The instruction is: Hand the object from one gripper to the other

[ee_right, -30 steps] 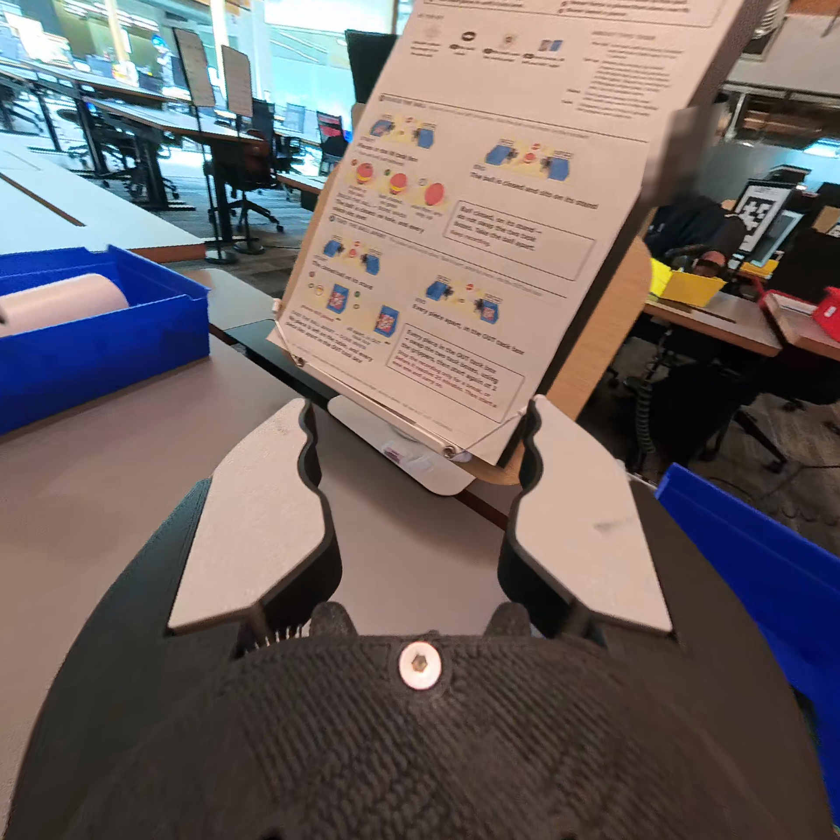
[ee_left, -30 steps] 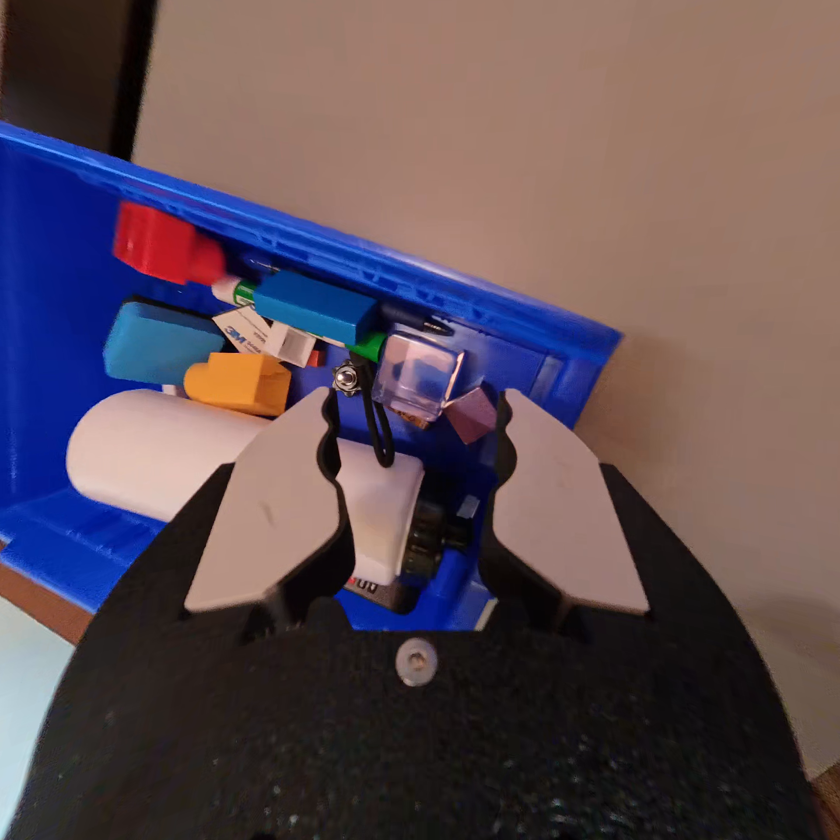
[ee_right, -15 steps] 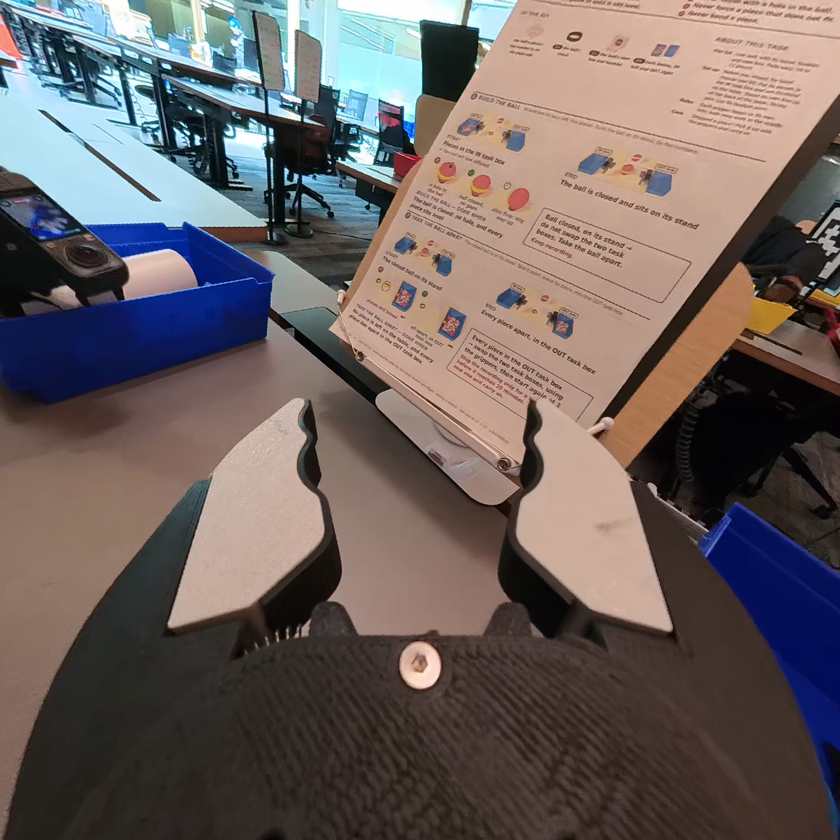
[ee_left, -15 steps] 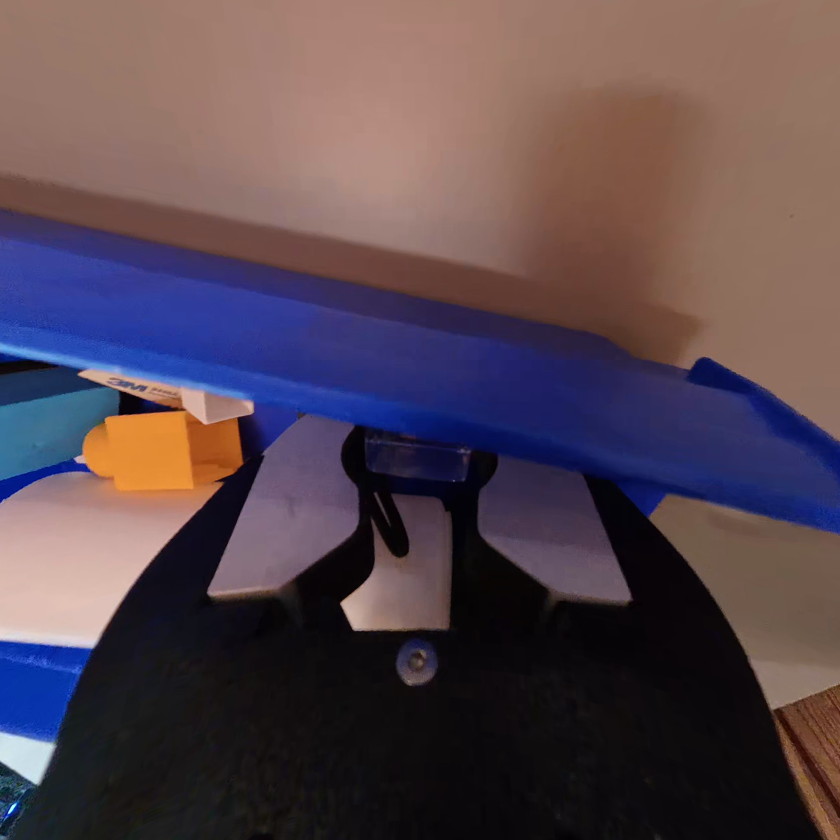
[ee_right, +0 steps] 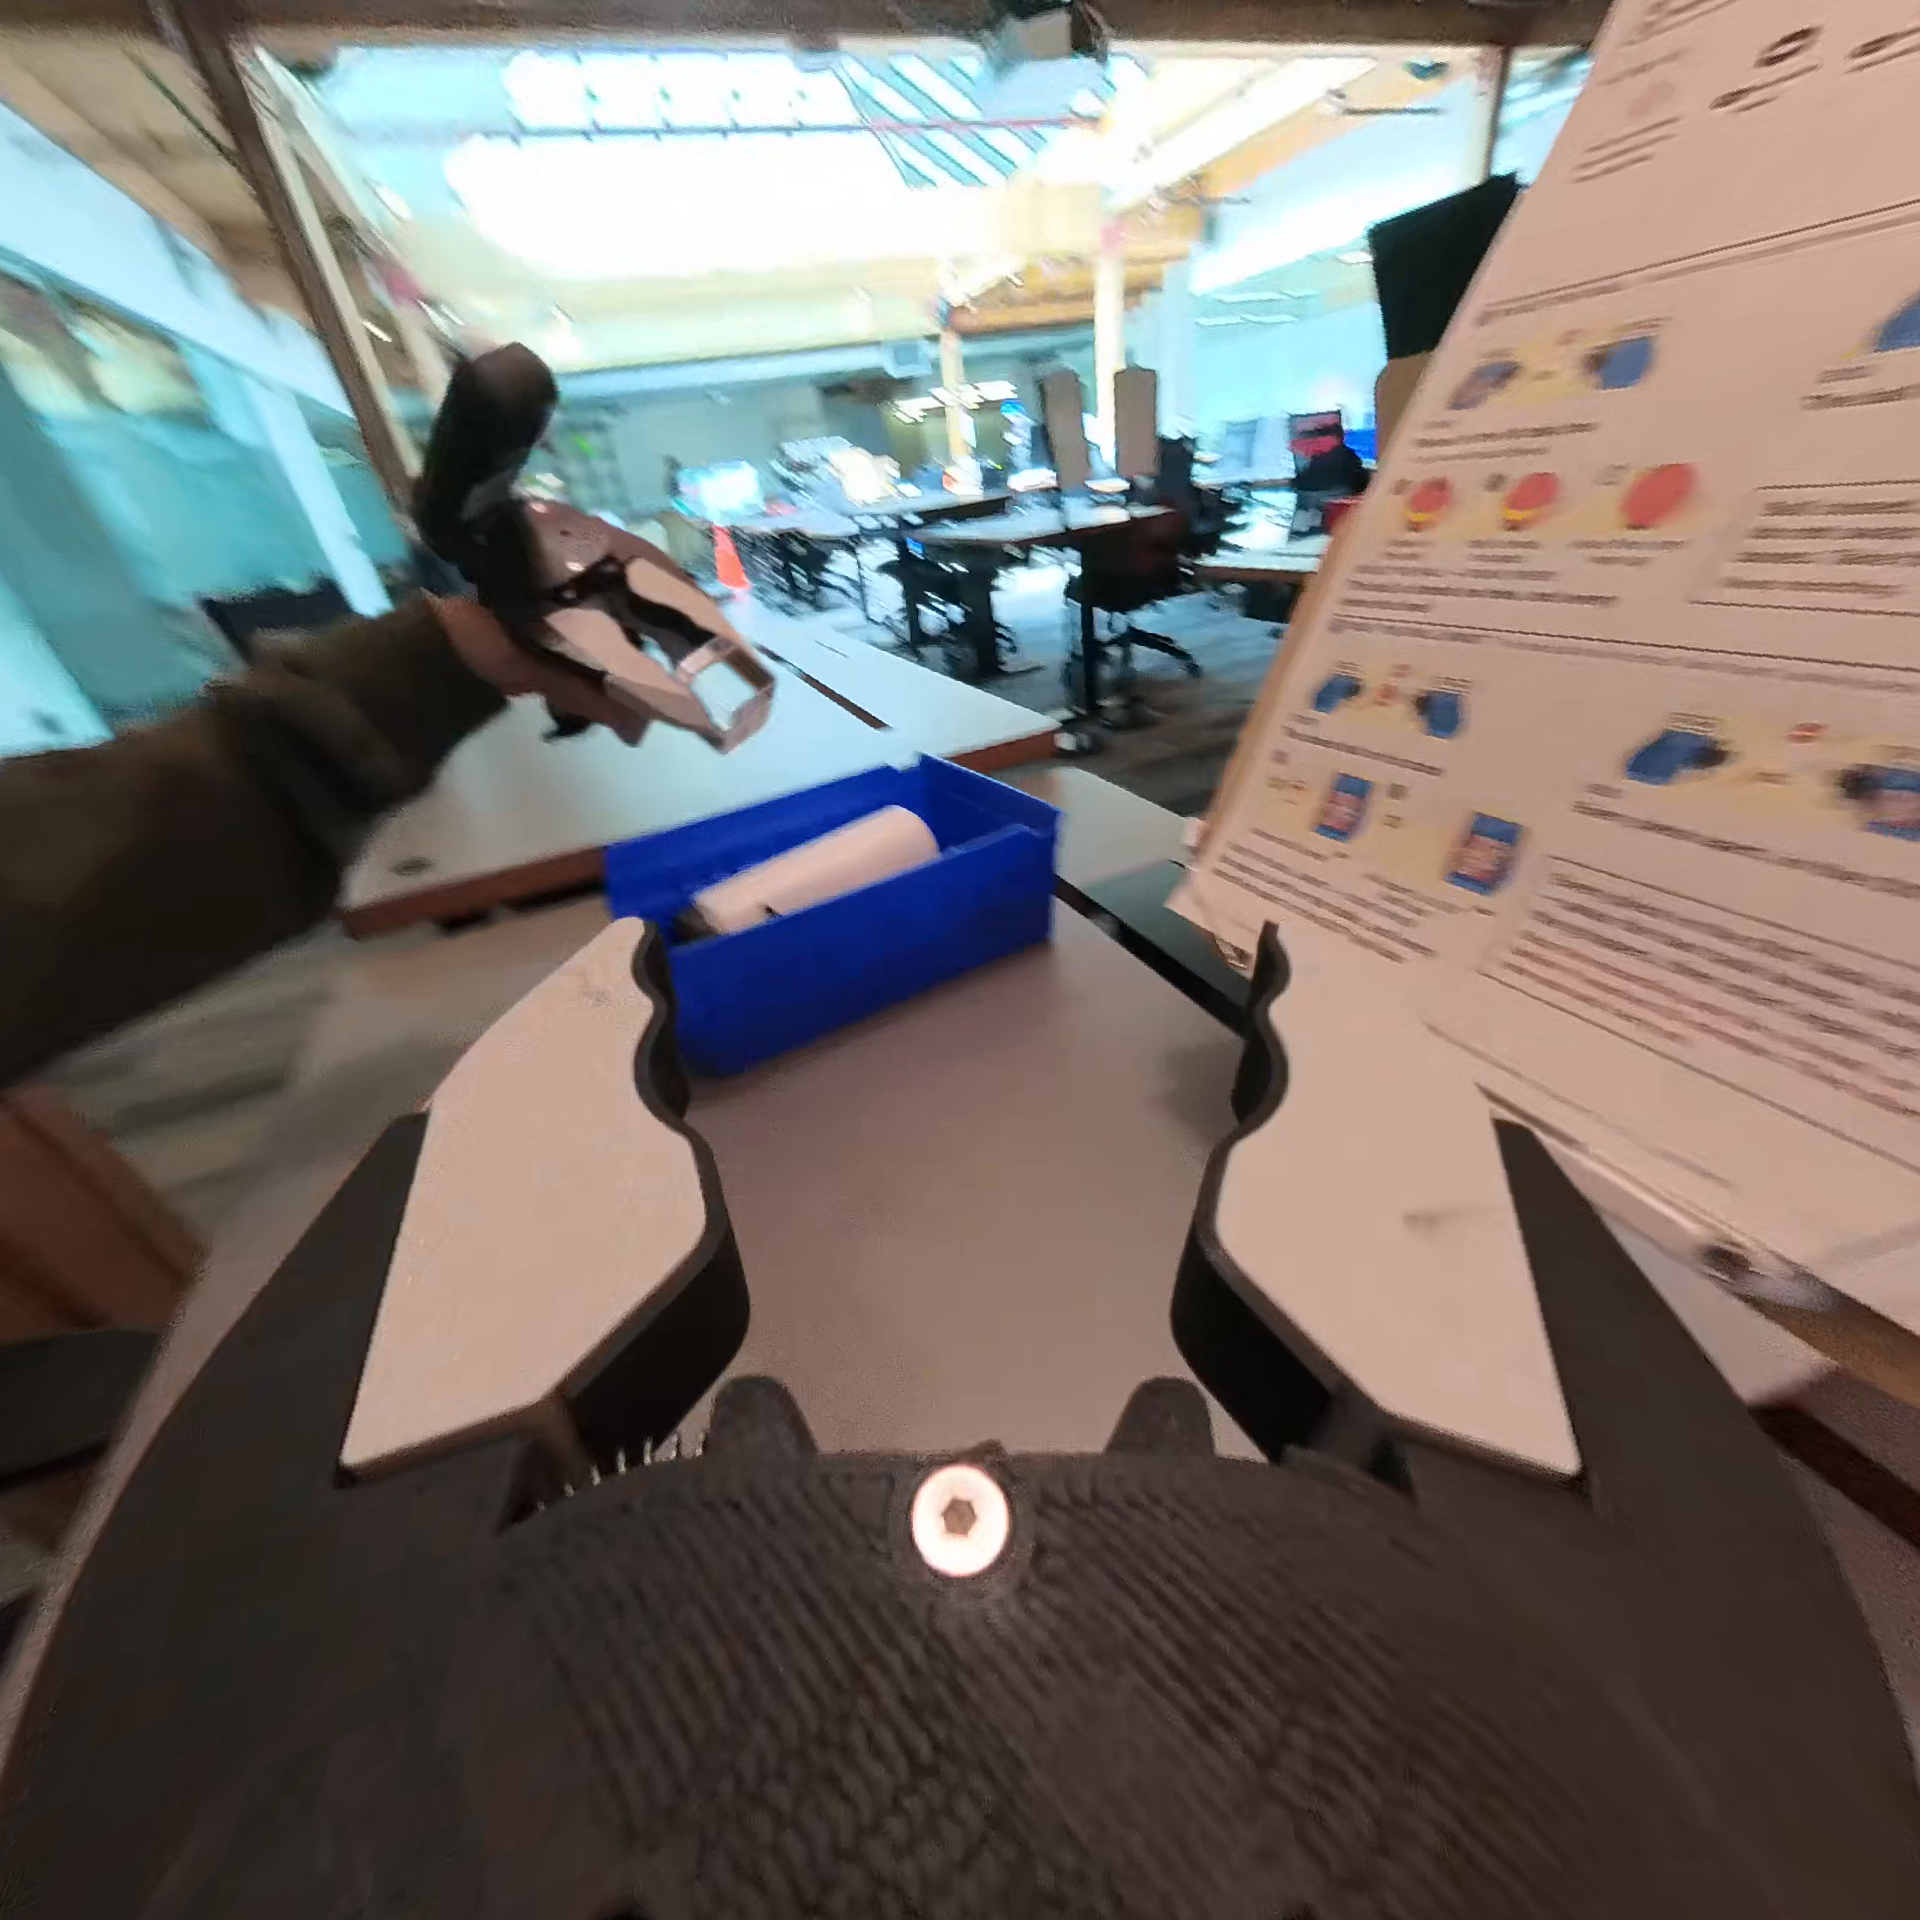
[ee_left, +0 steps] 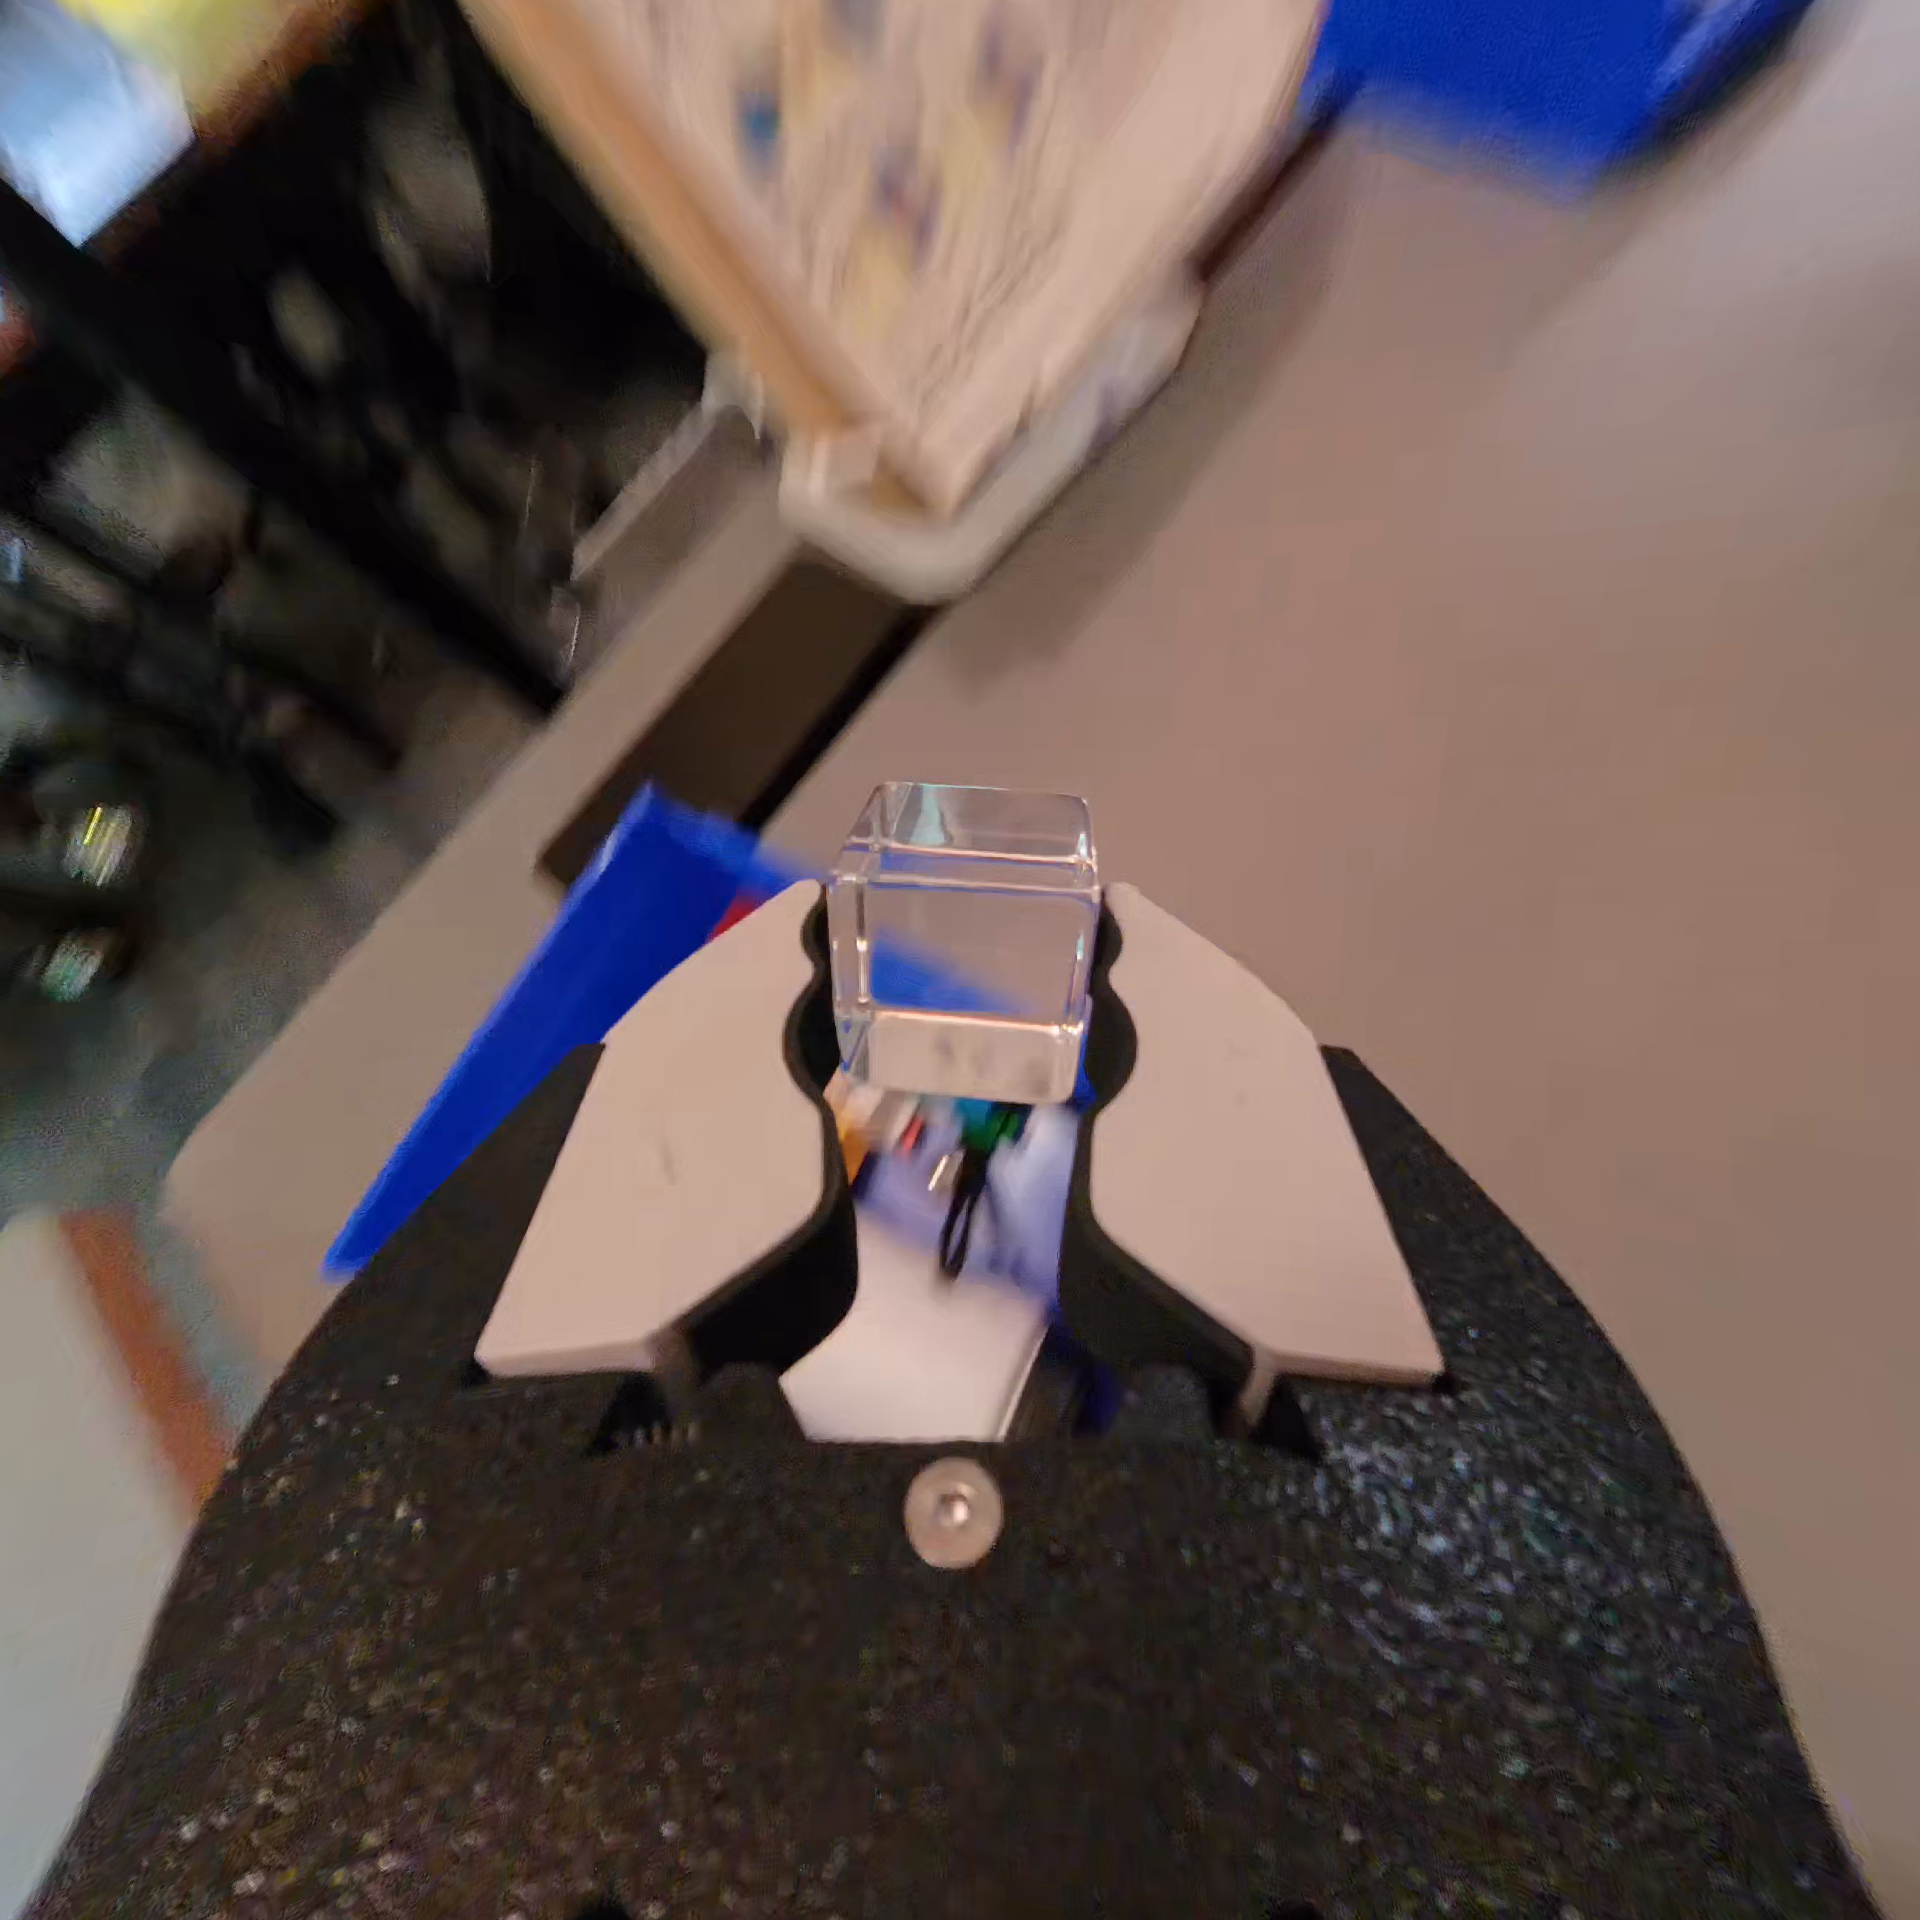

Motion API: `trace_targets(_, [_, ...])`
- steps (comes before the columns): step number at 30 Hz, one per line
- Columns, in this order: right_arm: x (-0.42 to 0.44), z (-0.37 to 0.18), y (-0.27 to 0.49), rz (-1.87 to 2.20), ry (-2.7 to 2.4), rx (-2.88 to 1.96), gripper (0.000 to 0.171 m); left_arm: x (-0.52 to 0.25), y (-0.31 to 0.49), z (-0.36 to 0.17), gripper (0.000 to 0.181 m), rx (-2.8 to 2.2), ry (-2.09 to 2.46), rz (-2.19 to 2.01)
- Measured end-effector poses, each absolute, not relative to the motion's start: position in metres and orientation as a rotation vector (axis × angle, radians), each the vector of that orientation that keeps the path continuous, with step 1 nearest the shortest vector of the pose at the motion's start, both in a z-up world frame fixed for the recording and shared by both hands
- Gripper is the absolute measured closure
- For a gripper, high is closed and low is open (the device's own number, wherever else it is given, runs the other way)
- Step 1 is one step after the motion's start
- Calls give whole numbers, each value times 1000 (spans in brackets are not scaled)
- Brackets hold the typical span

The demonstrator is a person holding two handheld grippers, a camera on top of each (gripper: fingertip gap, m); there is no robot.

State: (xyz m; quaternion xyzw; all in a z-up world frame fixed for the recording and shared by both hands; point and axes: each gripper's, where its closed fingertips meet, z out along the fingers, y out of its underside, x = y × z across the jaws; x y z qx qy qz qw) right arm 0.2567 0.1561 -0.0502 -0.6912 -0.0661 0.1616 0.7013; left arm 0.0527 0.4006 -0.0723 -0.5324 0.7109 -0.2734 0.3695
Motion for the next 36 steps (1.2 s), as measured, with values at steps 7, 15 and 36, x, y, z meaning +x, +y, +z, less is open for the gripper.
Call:
trace_targets(7, [163, -36, 160, 999, -256, -1416, 66, 99, 219, 4, 137, -697, 1631, -1368])
trace_targets(15, [142, -42, 146, 1327, -299, -1408, 91, 156, 138, -34, 137, -295, 1647, -1076])
trace_targets(36, [218, -35, 166, 882, -204, -1287, 124, 202, 175, -48, 99, -961, 1473, -1451])
